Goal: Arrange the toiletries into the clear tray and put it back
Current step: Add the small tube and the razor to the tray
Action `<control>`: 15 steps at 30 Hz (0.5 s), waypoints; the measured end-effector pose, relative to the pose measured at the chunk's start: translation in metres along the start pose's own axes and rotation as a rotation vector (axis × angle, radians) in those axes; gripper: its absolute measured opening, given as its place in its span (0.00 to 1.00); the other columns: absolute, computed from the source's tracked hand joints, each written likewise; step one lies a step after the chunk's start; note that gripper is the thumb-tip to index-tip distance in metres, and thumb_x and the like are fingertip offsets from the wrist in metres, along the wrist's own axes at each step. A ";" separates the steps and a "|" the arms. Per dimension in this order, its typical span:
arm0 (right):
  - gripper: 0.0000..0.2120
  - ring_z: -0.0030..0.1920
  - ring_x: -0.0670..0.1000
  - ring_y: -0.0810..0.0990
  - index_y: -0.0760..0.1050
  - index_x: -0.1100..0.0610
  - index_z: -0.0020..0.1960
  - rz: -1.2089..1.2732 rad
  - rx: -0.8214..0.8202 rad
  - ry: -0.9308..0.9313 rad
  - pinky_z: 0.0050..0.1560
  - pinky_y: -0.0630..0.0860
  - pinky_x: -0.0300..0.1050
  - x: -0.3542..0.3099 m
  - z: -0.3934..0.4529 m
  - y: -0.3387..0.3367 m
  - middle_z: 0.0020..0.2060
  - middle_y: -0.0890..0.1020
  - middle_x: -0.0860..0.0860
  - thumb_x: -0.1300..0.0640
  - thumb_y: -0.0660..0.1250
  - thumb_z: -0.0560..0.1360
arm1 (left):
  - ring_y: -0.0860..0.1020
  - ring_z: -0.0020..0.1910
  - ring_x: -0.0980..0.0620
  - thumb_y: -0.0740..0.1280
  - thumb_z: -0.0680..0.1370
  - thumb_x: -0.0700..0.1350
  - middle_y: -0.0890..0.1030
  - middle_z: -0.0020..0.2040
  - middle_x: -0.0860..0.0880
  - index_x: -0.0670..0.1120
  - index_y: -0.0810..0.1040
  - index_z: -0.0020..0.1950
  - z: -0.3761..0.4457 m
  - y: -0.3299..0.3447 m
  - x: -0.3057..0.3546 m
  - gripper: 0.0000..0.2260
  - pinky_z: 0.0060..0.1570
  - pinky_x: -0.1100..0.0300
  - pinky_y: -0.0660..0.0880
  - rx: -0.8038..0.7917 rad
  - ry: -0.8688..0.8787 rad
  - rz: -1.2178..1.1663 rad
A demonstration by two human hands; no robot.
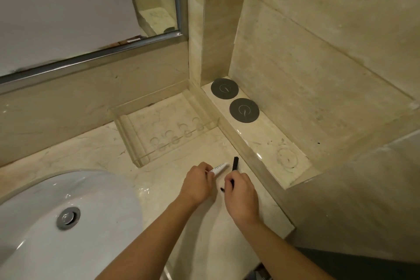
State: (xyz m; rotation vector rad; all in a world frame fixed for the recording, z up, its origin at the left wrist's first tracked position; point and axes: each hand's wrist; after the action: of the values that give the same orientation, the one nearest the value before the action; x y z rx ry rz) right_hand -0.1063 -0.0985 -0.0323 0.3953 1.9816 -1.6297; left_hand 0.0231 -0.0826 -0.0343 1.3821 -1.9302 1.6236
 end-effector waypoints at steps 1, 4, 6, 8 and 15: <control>0.05 0.42 0.51 0.77 0.75 0.52 0.48 0.019 0.000 -0.001 0.41 0.77 0.49 -0.002 -0.002 -0.001 0.42 0.76 0.48 0.58 0.61 0.79 | 0.74 0.43 0.49 0.58 0.80 0.42 0.78 0.47 0.46 0.42 0.76 0.56 -0.004 -0.007 -0.002 0.10 0.38 0.61 0.69 0.004 -0.021 -0.050; 0.08 0.47 0.50 0.78 0.75 0.52 0.56 0.072 -0.014 0.004 0.43 0.76 0.43 -0.010 -0.010 -0.003 0.49 0.77 0.48 0.60 0.61 0.79 | 0.76 0.39 0.48 0.58 0.80 0.41 0.78 0.43 0.46 0.42 0.78 0.55 -0.019 -0.028 -0.013 0.11 0.40 0.55 0.75 -0.054 -0.115 -0.246; 0.12 0.50 0.50 0.77 0.74 0.51 0.61 0.098 -0.023 -0.004 0.45 0.72 0.40 -0.018 -0.018 -0.004 0.53 0.77 0.49 0.60 0.61 0.79 | 0.75 0.35 0.50 0.57 0.81 0.41 0.77 0.41 0.46 0.40 0.79 0.54 -0.034 -0.042 -0.022 0.12 0.35 0.58 0.75 -0.138 -0.170 -0.360; 0.15 0.52 0.50 0.77 0.73 0.51 0.65 0.126 -0.042 -0.011 0.46 0.71 0.39 -0.027 -0.027 -0.004 0.56 0.77 0.49 0.60 0.61 0.79 | 0.74 0.33 0.51 0.57 0.82 0.42 0.76 0.40 0.45 0.39 0.80 0.54 -0.051 -0.057 -0.031 0.13 0.33 0.60 0.73 -0.202 -0.198 -0.426; 0.16 0.47 0.46 0.79 0.75 0.51 0.65 0.210 -0.250 -0.173 0.51 0.79 0.45 -0.055 -0.072 0.006 0.52 0.76 0.49 0.62 0.59 0.79 | 0.72 0.32 0.53 0.55 0.82 0.40 0.78 0.40 0.46 0.38 0.80 0.55 -0.119 -0.097 -0.056 0.14 0.31 0.63 0.70 -0.285 -0.204 -0.462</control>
State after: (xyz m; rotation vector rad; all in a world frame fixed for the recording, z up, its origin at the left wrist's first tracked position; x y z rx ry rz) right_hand -0.0742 -0.0209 0.0028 0.3410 1.9123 -1.2270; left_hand 0.0848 0.0558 0.0263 1.7537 -1.6873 0.9903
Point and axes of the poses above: each hand's wrist, its own z-axis towards the middle knuckle, its own y-axis out of the palm, x = y × z
